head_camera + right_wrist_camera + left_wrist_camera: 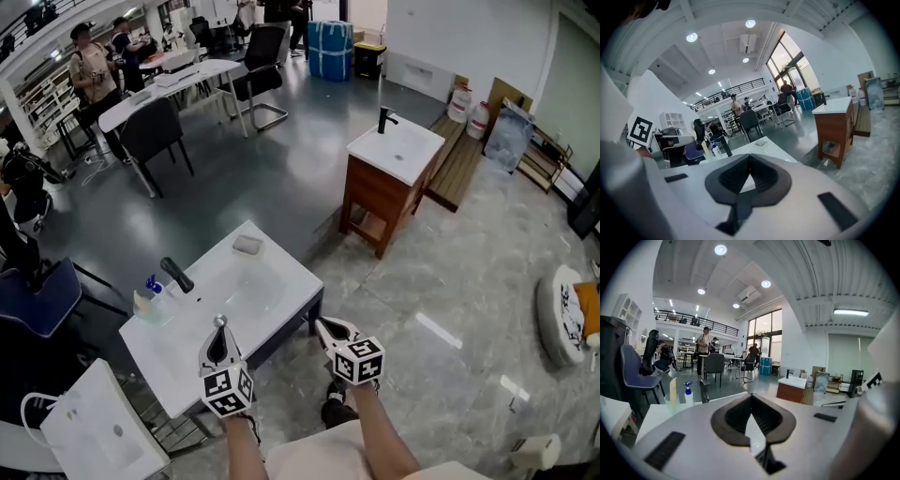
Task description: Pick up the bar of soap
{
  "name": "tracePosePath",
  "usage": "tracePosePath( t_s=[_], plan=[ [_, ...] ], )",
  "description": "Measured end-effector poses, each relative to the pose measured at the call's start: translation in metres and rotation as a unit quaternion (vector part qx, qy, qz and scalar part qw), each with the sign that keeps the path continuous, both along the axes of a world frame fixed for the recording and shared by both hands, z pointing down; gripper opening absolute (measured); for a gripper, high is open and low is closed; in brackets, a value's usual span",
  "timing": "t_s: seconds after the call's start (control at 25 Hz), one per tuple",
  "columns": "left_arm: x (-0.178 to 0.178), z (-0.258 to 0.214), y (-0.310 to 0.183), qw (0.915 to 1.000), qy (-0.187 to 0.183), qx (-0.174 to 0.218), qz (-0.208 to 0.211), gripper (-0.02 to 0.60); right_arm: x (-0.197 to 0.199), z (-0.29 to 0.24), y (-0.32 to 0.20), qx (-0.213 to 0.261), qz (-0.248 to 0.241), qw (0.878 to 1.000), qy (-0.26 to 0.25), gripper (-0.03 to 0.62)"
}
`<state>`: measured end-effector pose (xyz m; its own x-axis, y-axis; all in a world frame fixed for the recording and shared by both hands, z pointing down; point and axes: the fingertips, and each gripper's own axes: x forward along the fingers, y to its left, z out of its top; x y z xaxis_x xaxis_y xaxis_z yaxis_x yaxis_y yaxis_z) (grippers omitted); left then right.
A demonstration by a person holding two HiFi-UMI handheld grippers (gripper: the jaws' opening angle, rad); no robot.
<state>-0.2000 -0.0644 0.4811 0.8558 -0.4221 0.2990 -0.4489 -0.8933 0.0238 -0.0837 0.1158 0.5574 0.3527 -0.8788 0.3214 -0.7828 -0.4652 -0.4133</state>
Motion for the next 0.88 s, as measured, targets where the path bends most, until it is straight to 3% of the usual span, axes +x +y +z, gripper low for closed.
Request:
tracePosePath(
  t_s=[0.52,0.88],
  plan=[
    [0.071,0.033,-0.012,0.9970,-0.039,-0.022,-0.063,0.006,0.111,0.023,0.033,-0.002,0.017,0.999,-0.041,0.006],
    [0.098,0.039,-0.022,0.9955,-0.044,-0.034,-0.077,0.006,0.139,0.028,0.013,-0.023,-0.015,0.999,-0.043,0.006]
  ],
)
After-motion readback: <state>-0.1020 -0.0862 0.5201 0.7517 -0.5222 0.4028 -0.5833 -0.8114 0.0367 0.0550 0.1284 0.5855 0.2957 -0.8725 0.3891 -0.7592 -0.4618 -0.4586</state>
